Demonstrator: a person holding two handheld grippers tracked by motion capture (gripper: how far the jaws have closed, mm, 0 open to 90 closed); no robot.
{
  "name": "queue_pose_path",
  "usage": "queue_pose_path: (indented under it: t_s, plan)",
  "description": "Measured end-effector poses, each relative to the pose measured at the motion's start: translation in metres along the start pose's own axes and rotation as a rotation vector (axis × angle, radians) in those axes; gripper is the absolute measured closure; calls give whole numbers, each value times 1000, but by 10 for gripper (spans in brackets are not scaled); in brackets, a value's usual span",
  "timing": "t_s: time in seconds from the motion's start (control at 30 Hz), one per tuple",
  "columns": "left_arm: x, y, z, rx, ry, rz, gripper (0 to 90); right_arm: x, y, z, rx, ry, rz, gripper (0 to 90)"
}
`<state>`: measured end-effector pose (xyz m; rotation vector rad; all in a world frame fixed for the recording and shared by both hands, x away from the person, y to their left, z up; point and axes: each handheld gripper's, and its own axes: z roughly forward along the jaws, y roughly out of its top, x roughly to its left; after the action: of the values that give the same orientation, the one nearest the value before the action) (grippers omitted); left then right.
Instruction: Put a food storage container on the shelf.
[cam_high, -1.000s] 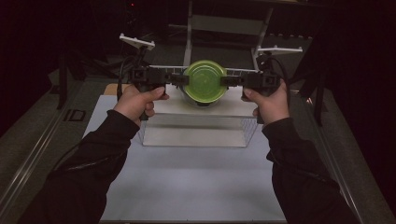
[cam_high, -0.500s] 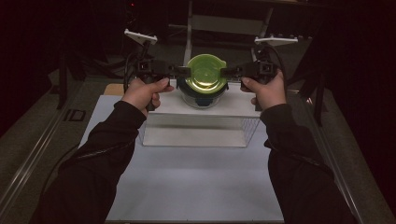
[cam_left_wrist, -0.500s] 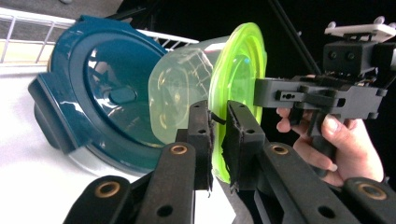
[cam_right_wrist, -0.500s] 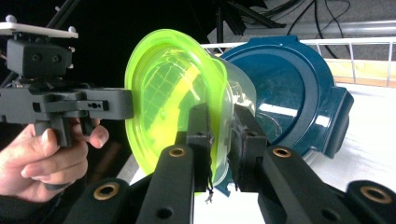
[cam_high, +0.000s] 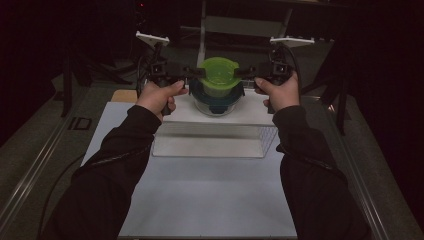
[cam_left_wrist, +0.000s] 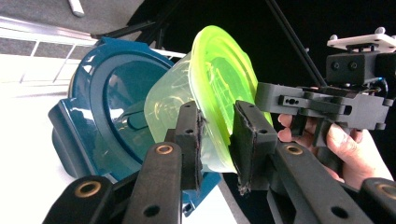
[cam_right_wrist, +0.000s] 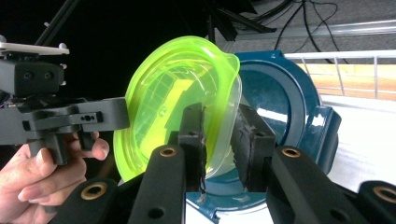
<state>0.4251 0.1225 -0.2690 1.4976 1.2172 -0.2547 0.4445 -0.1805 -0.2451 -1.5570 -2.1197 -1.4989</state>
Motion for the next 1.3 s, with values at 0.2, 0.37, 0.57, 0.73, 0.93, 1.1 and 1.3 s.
queue_pose_path:
  t_s: [0.2,0.37,0.57,0.73,0.93,1.1,1.3]
  plan:
    - [2,3,5,-17,10,10,671,-4,7,6,-11,-19,18,731]
    - [5,5,9,-29,13,10,631,-6,10,7,-15,-26,21,717]
    - [7,5,8,-26,27,6,559,-7,11,8,-13,-36,9,572]
    - [5,4,4,-39,20,31,484,-8,10,2,-33,-14,-14,415]
    - [-2,-1,-10,-78,-24,103,337,-1,4,-4,-43,28,-67,276]
    - [-4,-15,-21,-91,-72,177,202,7,-5,-12,-62,35,-148,211]
    - [-8,-38,-26,-85,-74,280,24,14,-21,-20,-79,36,-205,203]
